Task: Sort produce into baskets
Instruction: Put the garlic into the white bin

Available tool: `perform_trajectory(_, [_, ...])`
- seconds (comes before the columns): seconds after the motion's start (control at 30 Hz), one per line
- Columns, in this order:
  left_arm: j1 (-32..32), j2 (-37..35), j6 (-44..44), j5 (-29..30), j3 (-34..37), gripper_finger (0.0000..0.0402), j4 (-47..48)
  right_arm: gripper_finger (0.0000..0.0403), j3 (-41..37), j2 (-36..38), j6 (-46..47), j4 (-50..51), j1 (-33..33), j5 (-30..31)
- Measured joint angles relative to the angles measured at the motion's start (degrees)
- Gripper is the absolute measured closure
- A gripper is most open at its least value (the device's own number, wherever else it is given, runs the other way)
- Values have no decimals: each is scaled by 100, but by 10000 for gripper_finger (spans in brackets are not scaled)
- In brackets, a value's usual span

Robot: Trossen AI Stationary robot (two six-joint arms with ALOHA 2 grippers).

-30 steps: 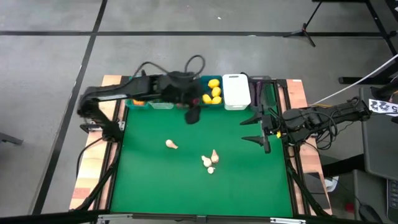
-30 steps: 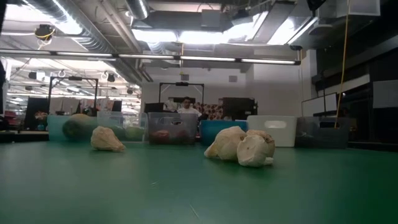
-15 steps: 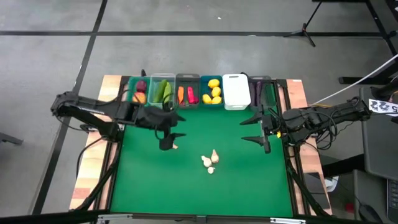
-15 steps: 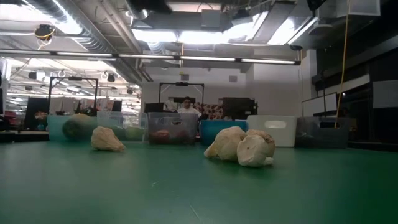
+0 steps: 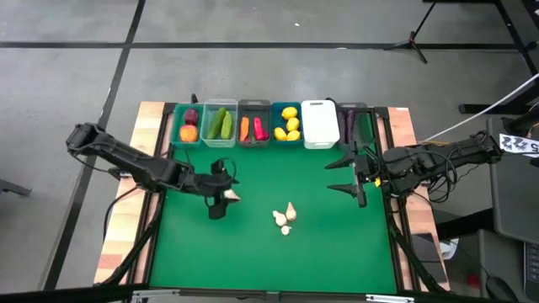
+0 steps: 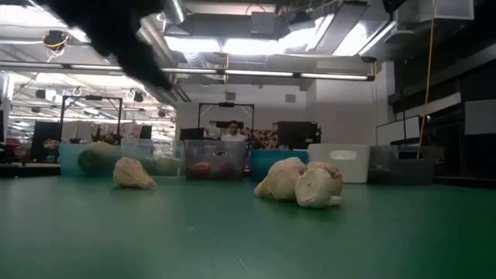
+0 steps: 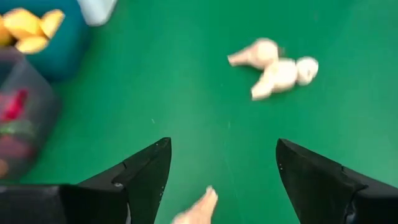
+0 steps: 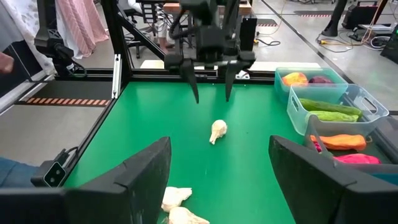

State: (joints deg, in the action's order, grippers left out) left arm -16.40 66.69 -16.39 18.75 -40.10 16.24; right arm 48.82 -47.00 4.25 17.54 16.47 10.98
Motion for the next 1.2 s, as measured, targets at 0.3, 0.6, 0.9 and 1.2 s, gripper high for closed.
perform_trajectory(0.3, [-131, 1, -20, 127, 1431, 119, -1614, 134, 0, 0, 111, -1, 0, 4])
perform_trajectory(0.6, [14, 1, 57, 311, 2539, 119, -3065, 134, -2, 0, 185, -81, 0, 9])
perform_trajectory(0.9, [246, 1, 134, 206, 3289, 119, -4574, 134, -2, 0, 192, -117, 0, 11])
perform_trajectory(1.2, [269, 5, 311, 80, 3412, 119, -4992, 134, -2, 0, 192, -101, 0, 15])
